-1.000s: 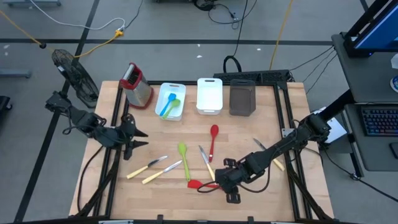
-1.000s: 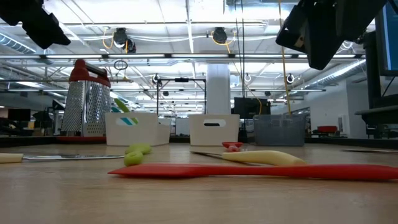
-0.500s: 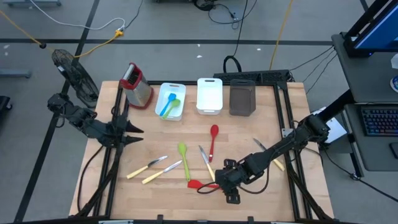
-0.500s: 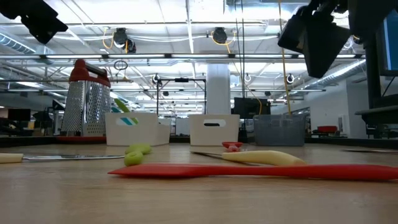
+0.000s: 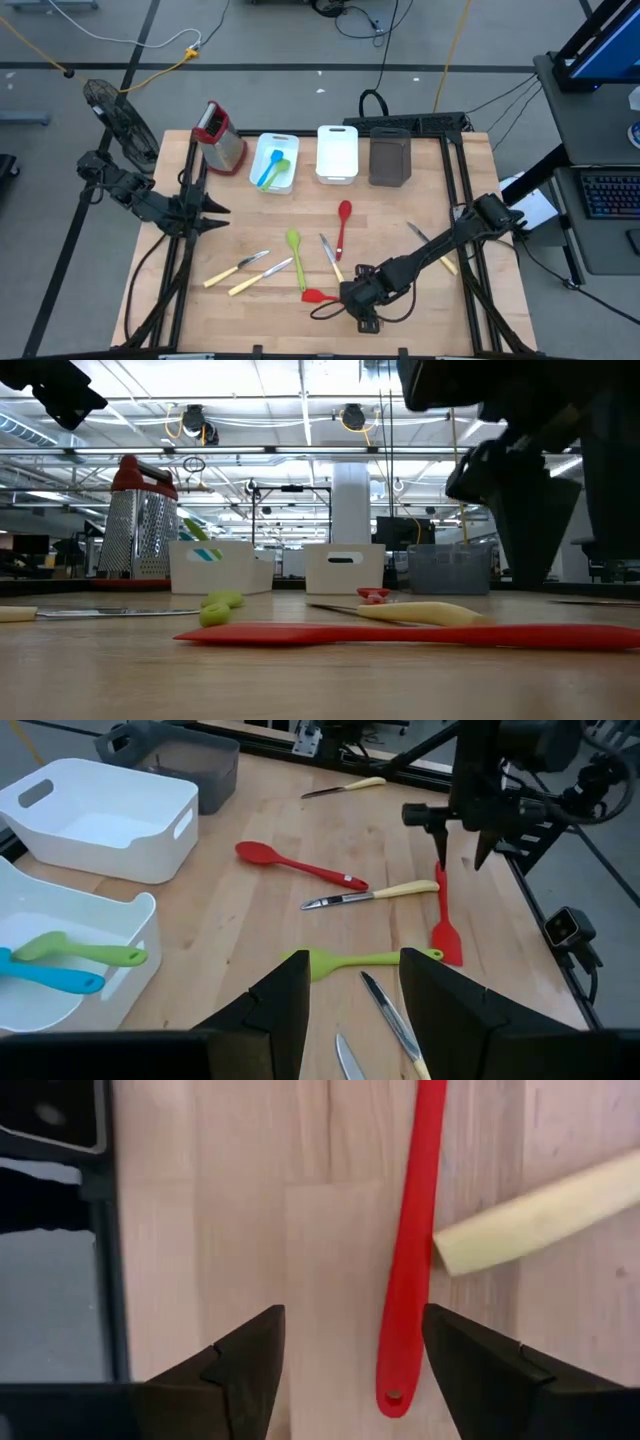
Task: Pick & Place Kitchen Items
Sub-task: Put the red spatula into the left white bin
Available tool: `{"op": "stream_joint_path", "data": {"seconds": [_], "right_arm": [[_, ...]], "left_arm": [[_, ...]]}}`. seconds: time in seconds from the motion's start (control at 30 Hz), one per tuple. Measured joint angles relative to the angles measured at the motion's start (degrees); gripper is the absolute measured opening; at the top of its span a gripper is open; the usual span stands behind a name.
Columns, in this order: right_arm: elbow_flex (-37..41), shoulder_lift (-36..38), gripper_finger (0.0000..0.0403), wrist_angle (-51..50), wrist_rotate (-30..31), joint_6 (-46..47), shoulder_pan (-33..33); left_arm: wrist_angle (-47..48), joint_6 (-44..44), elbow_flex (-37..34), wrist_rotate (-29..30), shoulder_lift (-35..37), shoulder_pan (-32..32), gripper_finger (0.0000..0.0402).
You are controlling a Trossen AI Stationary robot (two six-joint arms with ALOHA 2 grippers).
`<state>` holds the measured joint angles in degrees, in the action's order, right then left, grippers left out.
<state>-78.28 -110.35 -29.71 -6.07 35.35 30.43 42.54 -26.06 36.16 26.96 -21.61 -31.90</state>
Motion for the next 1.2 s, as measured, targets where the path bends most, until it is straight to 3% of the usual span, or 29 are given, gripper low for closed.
{"op": "stream_joint_path", "data": {"seconds": [0.4,0.67,0.97,1.2], "right_arm": [[-0.31,-7.5,0.0218,-1.34,3.64,0.61,0.07],[-0.29,-10.8,0.0152,-8.26,6.23,4.05,0.19],[-0.32,-10.9,0.0034,-10.64,5.37,4.66,0.9],[-0.26,-10.83,0.0032,-10.85,2.71,3.19,1.97]], "left_arm": [[0.88,-1.66,0.0,-2.76,-0.01,-0.01,0.0159],[0.83,-2.74,0.0,-4.66,-0.01,0.0,0.0159],[0.87,-2.72,0.0,-4.63,-0.01,0.0,0.0159],[0.91,-2.52,0.0,-4.63,-0.04,0.0,0.0159]]}}
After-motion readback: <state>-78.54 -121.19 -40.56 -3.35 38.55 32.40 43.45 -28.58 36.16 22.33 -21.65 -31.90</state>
